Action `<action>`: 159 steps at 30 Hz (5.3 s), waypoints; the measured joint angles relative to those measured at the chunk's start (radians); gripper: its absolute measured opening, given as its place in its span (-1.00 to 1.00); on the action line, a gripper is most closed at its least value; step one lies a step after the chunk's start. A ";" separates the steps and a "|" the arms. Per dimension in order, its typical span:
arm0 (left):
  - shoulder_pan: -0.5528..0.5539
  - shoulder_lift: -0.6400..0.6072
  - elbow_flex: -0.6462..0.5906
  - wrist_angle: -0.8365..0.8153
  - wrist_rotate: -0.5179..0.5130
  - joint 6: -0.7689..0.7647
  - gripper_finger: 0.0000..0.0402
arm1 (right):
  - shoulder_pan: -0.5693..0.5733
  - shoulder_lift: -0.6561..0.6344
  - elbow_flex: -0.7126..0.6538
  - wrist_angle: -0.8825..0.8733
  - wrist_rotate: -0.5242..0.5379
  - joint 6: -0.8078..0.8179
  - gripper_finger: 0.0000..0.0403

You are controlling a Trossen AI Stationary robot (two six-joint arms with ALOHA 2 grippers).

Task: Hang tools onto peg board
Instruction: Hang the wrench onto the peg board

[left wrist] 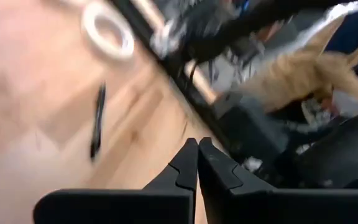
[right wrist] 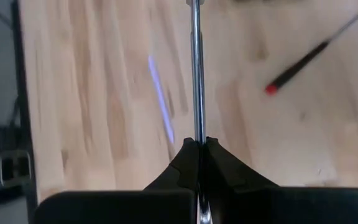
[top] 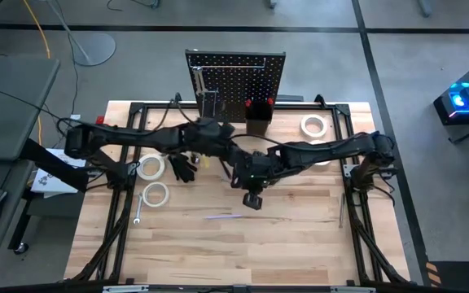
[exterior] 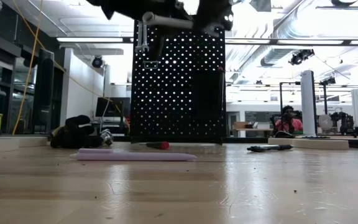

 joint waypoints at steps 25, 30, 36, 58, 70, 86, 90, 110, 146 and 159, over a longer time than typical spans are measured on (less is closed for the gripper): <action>0.113 0.160 -0.001 0.061 0.188 -0.417 -1.00 | 0.080 0.007 0.105 -0.501 -0.038 -0.210 -1.00; 0.115 0.141 -0.001 0.113 0.213 -0.299 -1.00 | 0.081 0.007 0.180 -0.503 0.005 -0.118 -1.00; 0.117 -0.018 -0.001 -0.053 0.151 0.012 -1.00 | 0.088 -0.035 0.249 -0.503 0.132 -0.055 -1.00; -0.259 -0.704 -0.002 -0.260 -0.483 0.366 -1.00 | -0.306 -0.170 -0.190 0.828 0.010 0.066 -1.00; -0.325 -0.745 -0.003 -0.200 -0.608 0.472 -1.00 | -0.435 -0.106 -0.269 1.212 0.036 0.288 -1.00; -0.325 -0.705 -0.003 -0.195 -0.607 0.447 -1.00 | -0.431 -0.046 -0.268 1.368 0.125 0.325 -1.00; -0.325 -0.705 -0.003 -0.194 -0.607 0.447 -1.00 | -0.427 -0.037 -0.267 1.388 0.124 0.326 -1.00; -0.325 -0.705 -0.003 -0.179 -0.621 0.439 -1.00 | -0.417 0.080 -0.121 1.324 0.166 0.279 -1.00; -0.325 -0.704 -0.003 -0.195 -0.621 0.438 -1.00 | -0.447 0.036 -0.120 1.094 0.266 0.248 -0.97; -0.325 -0.709 -0.003 -0.195 -0.622 0.436 -1.00 | -0.446 0.014 -0.122 1.032 0.335 0.163 -0.15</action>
